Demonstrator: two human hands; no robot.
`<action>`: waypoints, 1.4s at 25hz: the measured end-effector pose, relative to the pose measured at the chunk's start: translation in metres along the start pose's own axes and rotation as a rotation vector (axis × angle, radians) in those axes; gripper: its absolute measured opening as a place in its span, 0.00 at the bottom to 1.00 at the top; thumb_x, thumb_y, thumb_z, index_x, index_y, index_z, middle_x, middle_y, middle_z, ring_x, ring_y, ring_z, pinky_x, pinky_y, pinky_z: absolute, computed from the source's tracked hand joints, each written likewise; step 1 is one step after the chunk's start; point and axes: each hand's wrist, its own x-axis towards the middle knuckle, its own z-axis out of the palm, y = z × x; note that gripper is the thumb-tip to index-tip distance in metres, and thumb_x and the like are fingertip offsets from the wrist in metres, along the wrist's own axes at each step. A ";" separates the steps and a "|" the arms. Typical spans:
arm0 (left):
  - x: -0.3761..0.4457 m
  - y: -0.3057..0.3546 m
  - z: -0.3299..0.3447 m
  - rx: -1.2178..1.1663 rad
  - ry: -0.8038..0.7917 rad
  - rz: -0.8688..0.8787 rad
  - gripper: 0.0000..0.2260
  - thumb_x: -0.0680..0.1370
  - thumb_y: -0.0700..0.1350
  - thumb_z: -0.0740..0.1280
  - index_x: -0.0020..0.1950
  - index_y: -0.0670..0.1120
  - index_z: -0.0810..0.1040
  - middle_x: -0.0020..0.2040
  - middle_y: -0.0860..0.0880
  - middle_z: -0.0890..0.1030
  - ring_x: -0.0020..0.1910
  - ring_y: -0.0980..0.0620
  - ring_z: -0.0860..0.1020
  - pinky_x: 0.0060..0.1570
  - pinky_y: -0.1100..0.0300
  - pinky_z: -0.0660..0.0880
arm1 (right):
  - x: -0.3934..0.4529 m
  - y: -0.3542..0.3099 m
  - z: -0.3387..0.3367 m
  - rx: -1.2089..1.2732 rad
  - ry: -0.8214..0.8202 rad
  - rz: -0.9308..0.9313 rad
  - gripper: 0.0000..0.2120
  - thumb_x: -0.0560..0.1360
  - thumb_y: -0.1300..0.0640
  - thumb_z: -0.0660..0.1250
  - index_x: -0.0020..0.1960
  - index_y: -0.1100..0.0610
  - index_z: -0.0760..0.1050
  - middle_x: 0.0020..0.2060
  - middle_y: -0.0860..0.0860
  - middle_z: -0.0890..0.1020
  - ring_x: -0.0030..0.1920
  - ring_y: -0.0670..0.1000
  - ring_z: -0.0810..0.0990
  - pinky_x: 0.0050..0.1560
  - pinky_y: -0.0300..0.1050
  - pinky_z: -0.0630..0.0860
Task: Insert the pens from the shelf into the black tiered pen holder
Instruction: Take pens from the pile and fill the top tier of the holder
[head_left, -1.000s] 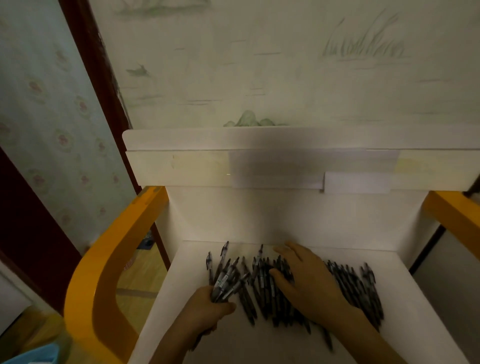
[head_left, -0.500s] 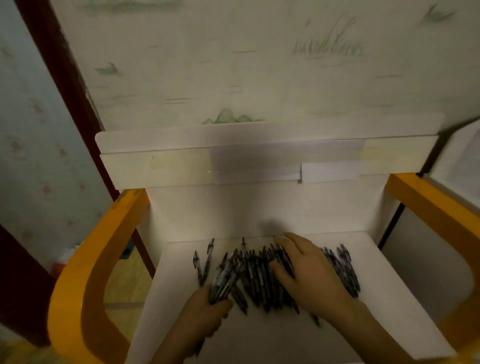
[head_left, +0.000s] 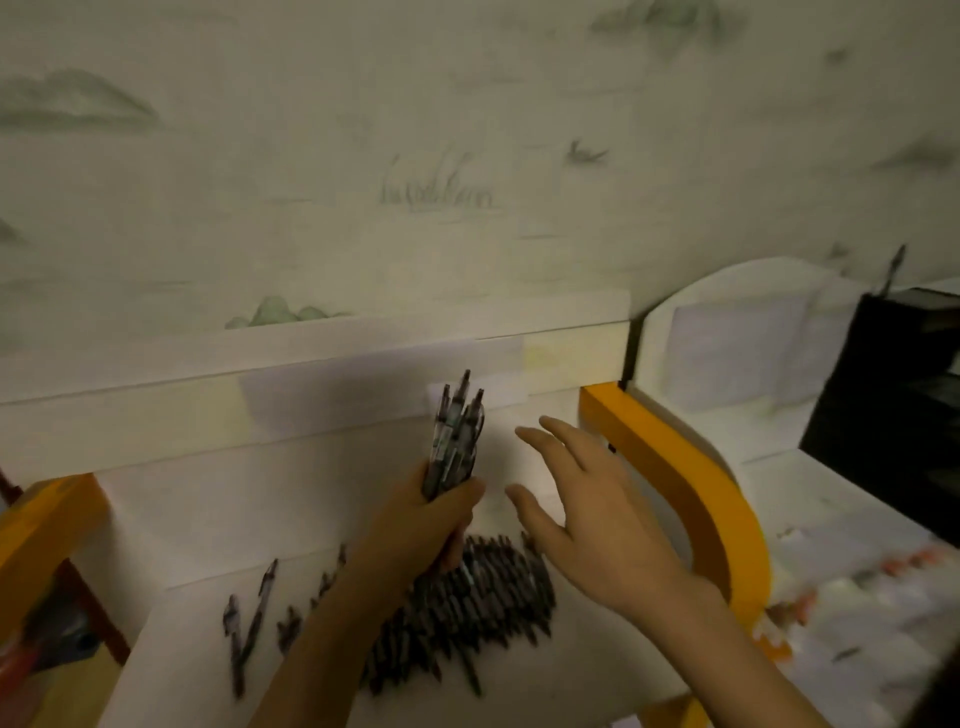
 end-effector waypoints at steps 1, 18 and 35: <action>0.003 0.011 0.016 -0.024 -0.013 0.025 0.07 0.79 0.45 0.66 0.44 0.43 0.72 0.26 0.50 0.74 0.21 0.53 0.71 0.23 0.64 0.70 | -0.003 0.011 -0.015 -0.011 0.030 0.005 0.26 0.79 0.38 0.55 0.74 0.45 0.59 0.74 0.46 0.63 0.74 0.47 0.60 0.72 0.42 0.57; 0.016 0.139 0.394 -0.104 -0.286 0.204 0.10 0.78 0.45 0.68 0.39 0.47 0.71 0.23 0.52 0.71 0.21 0.55 0.68 0.23 0.64 0.67 | -0.129 0.304 -0.249 -0.155 0.152 0.296 0.25 0.78 0.35 0.55 0.73 0.36 0.55 0.73 0.36 0.60 0.66 0.31 0.54 0.65 0.30 0.49; 0.241 0.172 0.558 -0.044 -0.213 0.386 0.02 0.76 0.42 0.69 0.46 0.48 0.78 0.27 0.54 0.73 0.26 0.59 0.70 0.29 0.67 0.70 | 0.040 0.529 -0.260 0.744 0.373 0.324 0.08 0.76 0.58 0.68 0.54 0.51 0.81 0.45 0.49 0.85 0.48 0.49 0.83 0.50 0.45 0.80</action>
